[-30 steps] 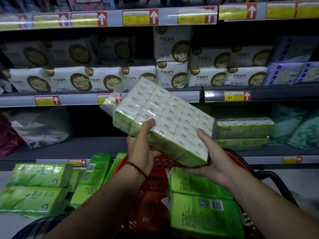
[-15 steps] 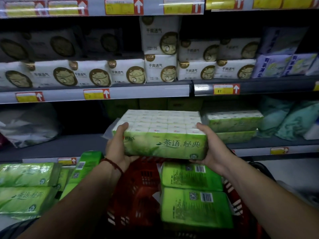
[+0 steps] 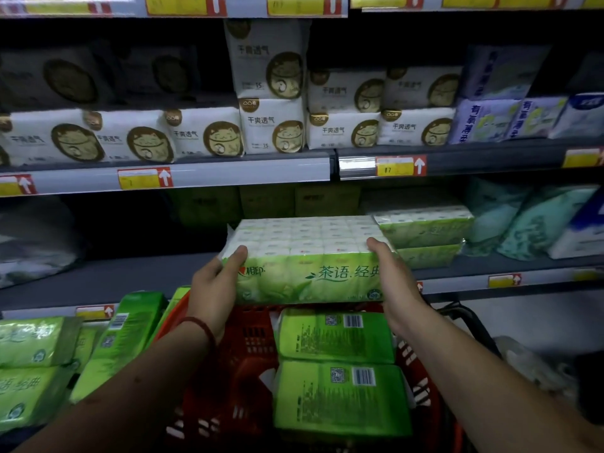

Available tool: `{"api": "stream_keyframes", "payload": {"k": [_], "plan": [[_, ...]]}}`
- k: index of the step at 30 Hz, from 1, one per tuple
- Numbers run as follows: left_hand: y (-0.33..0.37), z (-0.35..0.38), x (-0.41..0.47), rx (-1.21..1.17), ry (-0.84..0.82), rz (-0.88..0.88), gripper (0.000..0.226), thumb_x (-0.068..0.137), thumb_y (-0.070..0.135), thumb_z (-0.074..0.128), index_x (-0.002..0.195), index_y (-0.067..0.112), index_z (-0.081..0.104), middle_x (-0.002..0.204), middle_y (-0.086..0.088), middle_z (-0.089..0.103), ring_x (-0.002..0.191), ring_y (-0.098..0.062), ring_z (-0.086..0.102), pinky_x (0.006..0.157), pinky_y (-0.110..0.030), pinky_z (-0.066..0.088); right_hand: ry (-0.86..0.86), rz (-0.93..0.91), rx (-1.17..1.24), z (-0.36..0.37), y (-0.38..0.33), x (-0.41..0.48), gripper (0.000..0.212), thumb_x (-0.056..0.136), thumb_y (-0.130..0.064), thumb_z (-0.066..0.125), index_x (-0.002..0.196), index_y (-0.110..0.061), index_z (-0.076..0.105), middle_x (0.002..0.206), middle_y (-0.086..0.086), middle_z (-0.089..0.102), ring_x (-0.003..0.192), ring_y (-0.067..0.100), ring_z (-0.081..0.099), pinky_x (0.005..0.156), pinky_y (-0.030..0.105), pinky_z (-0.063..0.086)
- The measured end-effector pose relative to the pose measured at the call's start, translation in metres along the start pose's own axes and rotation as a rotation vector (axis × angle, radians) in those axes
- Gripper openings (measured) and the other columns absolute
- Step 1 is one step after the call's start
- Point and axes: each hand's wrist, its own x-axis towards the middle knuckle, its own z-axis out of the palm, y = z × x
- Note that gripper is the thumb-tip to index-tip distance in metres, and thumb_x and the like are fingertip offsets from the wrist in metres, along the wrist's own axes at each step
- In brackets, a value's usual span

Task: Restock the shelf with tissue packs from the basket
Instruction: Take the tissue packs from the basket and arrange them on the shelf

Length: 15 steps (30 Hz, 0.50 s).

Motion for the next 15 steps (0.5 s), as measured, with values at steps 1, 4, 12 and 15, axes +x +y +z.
{"api": "stream_keyframes", "payload": {"k": [1, 4, 12, 15], "plan": [[0.0, 0.002, 0.0, 0.017, -0.001, 0.004, 0.026, 0.09, 0.044, 0.076, 0.09, 0.018, 0.08, 0.089, -0.001, 0.082, 0.089, -0.023, 0.078, 0.093, -0.052, 0.06, 0.019, -0.002, 0.001, -0.004, 0.001, 0.003, 0.083, 0.072, -0.074, 0.061, 0.138, -0.025, 0.057, 0.141, 0.002, 0.056, 0.124, 0.025, 0.053, 0.101, 0.047, 0.043], [0.001, 0.009, 0.005, 0.089, -0.048, 0.03, 0.039, 0.083, 0.053, 0.079, 0.08, 0.014, 0.081, 0.084, -0.005, 0.081, 0.085, -0.026, 0.078, 0.09, -0.056, 0.06, 0.042, -0.005, 0.008, -0.018, -0.003, 0.018, 0.088, 0.066, -0.076, 0.063, 0.138, -0.024, 0.057, 0.136, 0.001, 0.059, 0.122, 0.026, 0.057, 0.101, 0.047, 0.046], [0.015, 0.083, 0.042, 0.065, -0.182, 0.047, 0.03, 0.088, 0.047, 0.075, 0.086, 0.018, 0.084, 0.092, -0.004, 0.082, 0.092, -0.027, 0.078, 0.095, -0.054, 0.059, 0.137, -0.059, -0.009, -0.069, -0.037, 0.087, 0.056, 0.065, -0.061, 0.065, 0.103, -0.02, 0.071, 0.113, 0.016, 0.072, 0.104, 0.036, 0.068, 0.09, 0.052, 0.055], [0.012, 0.129, 0.046, 0.033, -0.239, 0.056, 0.026, 0.085, 0.047, 0.076, 0.086, 0.023, 0.084, 0.095, -0.001, 0.082, 0.097, -0.026, 0.077, 0.098, -0.054, 0.057, 0.19, -0.086, 0.052, -0.103, -0.045, 0.114, 0.043, 0.075, -0.05, 0.065, 0.104, -0.018, 0.071, 0.101, 0.01, 0.072, 0.09, 0.029, 0.068, 0.072, 0.039, 0.054]]}}
